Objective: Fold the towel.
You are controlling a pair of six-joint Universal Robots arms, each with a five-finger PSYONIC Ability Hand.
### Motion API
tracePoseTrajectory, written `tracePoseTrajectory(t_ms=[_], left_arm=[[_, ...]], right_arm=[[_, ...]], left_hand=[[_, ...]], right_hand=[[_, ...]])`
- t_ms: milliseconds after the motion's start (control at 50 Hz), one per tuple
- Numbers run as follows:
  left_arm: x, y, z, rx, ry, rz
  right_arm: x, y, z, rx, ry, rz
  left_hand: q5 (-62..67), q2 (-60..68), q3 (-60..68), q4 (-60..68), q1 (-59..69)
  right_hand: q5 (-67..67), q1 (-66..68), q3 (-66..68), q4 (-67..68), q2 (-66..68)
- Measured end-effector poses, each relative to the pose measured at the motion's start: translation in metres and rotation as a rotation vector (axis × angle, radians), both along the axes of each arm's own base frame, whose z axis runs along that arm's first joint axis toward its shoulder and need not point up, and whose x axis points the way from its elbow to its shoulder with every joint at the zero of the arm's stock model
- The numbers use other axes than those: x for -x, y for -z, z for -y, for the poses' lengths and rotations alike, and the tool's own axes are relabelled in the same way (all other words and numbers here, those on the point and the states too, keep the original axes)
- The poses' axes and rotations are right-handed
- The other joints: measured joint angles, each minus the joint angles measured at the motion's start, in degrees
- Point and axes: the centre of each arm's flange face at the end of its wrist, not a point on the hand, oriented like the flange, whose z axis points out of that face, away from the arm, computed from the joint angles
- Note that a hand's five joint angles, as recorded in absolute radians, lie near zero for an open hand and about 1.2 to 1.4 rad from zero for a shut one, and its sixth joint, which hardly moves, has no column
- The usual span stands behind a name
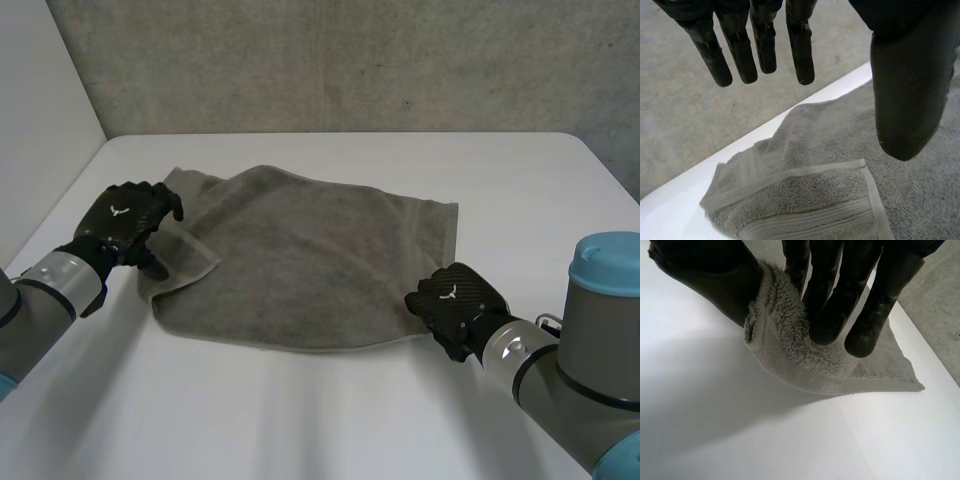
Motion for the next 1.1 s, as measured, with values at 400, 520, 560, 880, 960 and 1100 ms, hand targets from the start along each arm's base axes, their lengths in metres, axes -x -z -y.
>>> tracePoseTrajectory(t_ms=[400, 520, 560, 880, 960, 1100], left_arm=[[0.015, 0.048, 0.009, -0.013, 0.076, 0.162], [0.012, 0.059, 0.018, -0.029, 0.018, 0.180], [0.010, 0.061, 0.022, -0.031, -0.006, 0.186], [-0.045, 0.040, 0.060, 0.045, -0.475, 0.239], [-0.051, 0.029, 0.052, 0.059, -0.523, 0.238], [-0.047, 0.020, 0.031, 0.059, -0.479, 0.231]], right_arm=[[0.001, 0.010, -0.003, -0.005, -0.002, -0.002], [0.001, 0.011, -0.003, -0.003, -0.002, -0.001], [0.001, 0.012, -0.003, -0.003, -0.002, -0.002], [0.001, 0.015, -0.003, -0.006, -0.003, -0.007], [0.001, 0.016, -0.003, -0.006, -0.004, -0.009], [0.001, 0.018, -0.003, -0.011, -0.005, -0.016]], left_hand=[[3.89, 2.60, 2.16, 2.50, 3.52], [3.90, 2.66, 2.16, 2.51, 3.52], [3.90, 2.66, 2.16, 2.51, 3.52], [3.80, 2.59, 2.08, 2.44, 3.37], [3.44, 2.55, 2.04, 2.39, 3.22], [-1.42, 0.38, 0.20, 0.30, -0.04]], right_hand=[[-0.04, 0.00, 0.00, 0.00, 0.00], [-0.04, 0.00, 0.00, 0.00, 0.00], [-0.04, 0.00, 0.00, 0.00, 0.00], [-0.03, 0.00, 0.00, 0.00, 0.00], [0.00, 0.00, 0.00, 0.00, 0.00], [0.14, 0.00, 0.00, 0.00, 0.00]])
